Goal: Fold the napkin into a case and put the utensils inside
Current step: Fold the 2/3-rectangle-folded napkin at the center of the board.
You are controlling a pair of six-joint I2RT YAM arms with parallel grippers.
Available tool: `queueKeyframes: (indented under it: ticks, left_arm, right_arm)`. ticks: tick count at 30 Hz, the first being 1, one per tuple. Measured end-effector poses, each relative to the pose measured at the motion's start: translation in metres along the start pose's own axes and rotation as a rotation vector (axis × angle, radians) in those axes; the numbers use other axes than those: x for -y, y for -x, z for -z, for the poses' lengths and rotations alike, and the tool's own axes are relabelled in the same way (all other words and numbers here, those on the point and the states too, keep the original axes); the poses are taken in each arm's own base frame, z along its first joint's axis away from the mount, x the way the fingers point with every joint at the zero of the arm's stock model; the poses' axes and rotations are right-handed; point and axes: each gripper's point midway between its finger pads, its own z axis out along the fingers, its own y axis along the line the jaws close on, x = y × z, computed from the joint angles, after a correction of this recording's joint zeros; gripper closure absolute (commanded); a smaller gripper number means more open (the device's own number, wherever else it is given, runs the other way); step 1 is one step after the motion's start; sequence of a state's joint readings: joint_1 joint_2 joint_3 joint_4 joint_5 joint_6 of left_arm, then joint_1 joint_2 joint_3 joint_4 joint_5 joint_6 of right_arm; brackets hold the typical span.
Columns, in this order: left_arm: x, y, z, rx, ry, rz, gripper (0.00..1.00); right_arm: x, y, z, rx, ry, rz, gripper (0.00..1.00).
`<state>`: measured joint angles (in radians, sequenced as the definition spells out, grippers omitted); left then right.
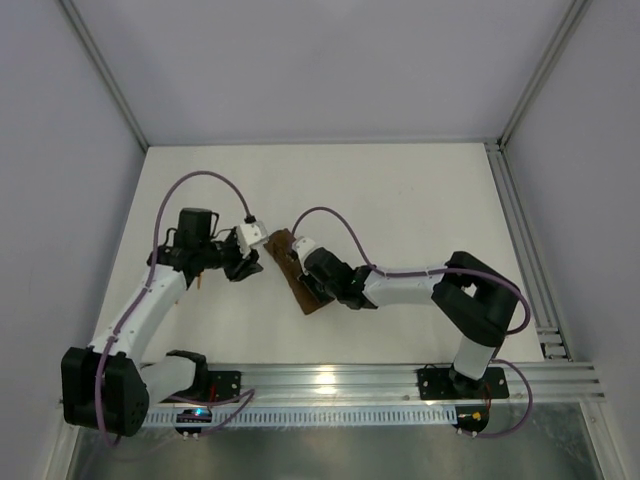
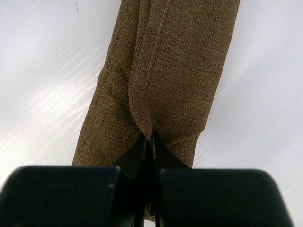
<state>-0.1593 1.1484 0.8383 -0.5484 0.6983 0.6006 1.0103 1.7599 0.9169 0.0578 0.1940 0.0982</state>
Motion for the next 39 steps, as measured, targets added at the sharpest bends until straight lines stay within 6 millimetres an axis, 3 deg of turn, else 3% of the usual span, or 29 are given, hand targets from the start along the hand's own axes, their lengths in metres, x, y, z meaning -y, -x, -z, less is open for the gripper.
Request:
queueKeyframes:
  ticks: [2,7,12,17,25,29,32,39]
  left_arm:
    - [0.015,-0.01,-0.008,-0.004,-0.054,-0.141,0.6]
    - [0.074,-0.07,-0.039,-0.081,-0.274,-0.426,0.59]
    - [0.09,-0.098,-0.074,-0.13,-0.277,-0.703,0.63]
    - [0.08,-0.079,-0.096,-0.07,-0.165,-0.846,0.64]
    - [0.076,-0.07,-0.096,-0.013,-0.105,-0.918,0.59]
    - [0.069,-0.075,-0.106,-0.066,-0.101,-0.921,0.73]
    - [0.063,-0.071,-0.115,-0.072,-0.078,-0.946,0.78]
    - [0.058,-0.07,-0.121,-0.076,-0.035,-0.905,1.0]
  right_arm:
    - [0.0,0.0,0.0,0.003,0.02,-0.004,0.97]
    - [-0.001,0.002,-0.001,0.003,0.058,0.001,0.97]
    - [-0.001,0.004,-0.005,0.002,0.077,-0.005,0.97]
    - [-0.002,0.007,-0.007,0.008,0.083,-0.009,0.97]
    - [-0.002,0.007,-0.008,0.008,0.085,-0.001,0.97]
    - [-0.001,0.007,-0.008,0.007,0.081,0.003,0.97]
    - [0.0,0.008,-0.007,0.0,0.074,0.004,0.97]
    - [0.002,0.01,-0.004,-0.026,0.058,0.008,0.97]
